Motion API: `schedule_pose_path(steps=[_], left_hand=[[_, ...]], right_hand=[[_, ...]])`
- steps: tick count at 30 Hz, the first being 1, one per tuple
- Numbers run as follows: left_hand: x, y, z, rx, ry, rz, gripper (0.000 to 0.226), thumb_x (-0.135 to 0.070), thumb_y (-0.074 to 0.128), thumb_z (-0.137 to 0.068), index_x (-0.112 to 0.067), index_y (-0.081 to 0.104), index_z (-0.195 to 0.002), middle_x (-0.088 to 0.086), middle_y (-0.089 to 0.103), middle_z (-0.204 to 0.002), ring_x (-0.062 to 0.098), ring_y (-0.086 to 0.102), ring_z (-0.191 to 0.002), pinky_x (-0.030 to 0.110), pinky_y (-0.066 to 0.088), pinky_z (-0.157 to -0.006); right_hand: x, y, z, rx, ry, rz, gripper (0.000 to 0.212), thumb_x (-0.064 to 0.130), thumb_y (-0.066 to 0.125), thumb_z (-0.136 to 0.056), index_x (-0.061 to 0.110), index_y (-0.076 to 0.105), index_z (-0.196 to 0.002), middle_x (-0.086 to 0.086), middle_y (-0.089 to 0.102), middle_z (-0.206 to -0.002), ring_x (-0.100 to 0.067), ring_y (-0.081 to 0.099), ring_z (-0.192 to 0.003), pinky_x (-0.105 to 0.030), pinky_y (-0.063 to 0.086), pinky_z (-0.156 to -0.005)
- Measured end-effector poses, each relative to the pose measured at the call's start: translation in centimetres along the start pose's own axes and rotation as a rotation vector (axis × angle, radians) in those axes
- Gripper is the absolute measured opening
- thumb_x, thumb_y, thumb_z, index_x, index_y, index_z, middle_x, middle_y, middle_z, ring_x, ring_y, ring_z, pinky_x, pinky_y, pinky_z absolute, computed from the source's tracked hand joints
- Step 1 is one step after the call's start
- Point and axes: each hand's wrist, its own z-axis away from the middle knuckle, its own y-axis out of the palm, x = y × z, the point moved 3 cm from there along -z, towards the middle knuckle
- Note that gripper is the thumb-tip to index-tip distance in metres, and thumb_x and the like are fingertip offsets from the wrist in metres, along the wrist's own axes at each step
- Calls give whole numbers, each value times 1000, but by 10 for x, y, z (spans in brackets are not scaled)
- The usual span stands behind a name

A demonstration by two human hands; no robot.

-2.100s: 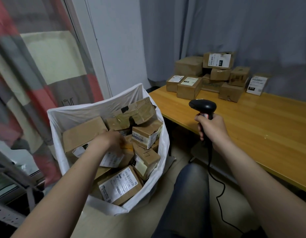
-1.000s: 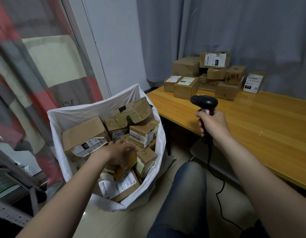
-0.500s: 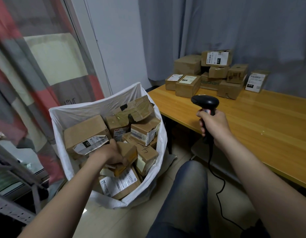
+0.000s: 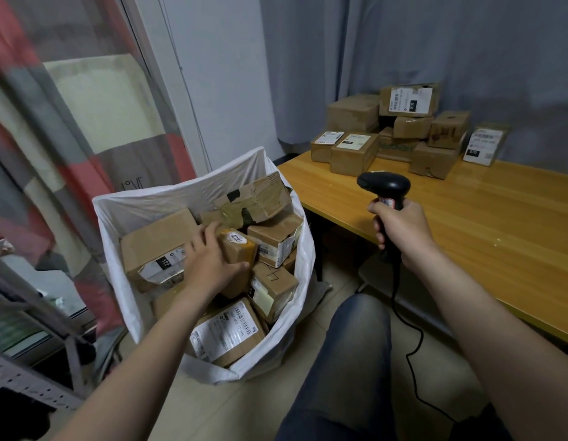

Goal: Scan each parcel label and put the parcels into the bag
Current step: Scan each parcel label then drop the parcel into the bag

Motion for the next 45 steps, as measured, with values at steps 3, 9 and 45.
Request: schedule_pose_path(steps=[3,9,45], left_hand=[[-1,-5,0,45,105,-118,65,-44,89,-74,-32,61,-131,-4,49,-142,27,45,-127,46,46,-102],[-7,-1,4,124,113,-210,62,-37,87,-76,-19,62,-129,4,50,-137,35,52,-117,46,51,-98],[-330,90,-229,313,327,-100,86,-60,77,-80,-25,41,-150,11,42,-153,39,40,-139,53,46,-108]], right_hand=[[3,2,1,-3,9,-13,3,19,65,-100,17,63,-100,-3,56,-67,-15,49,-52,-31,42,-50],[2,8,2,-6,12,-14,9,19,65,-99,12,64,-105,-3,56,-67,-15,49,-49,-31,42,-48],[78,-113,-160,-251,-75,53,17,28,64,-101,13,57,-106,-6,57,-70,-17,58,-51,-26,48,-43]])
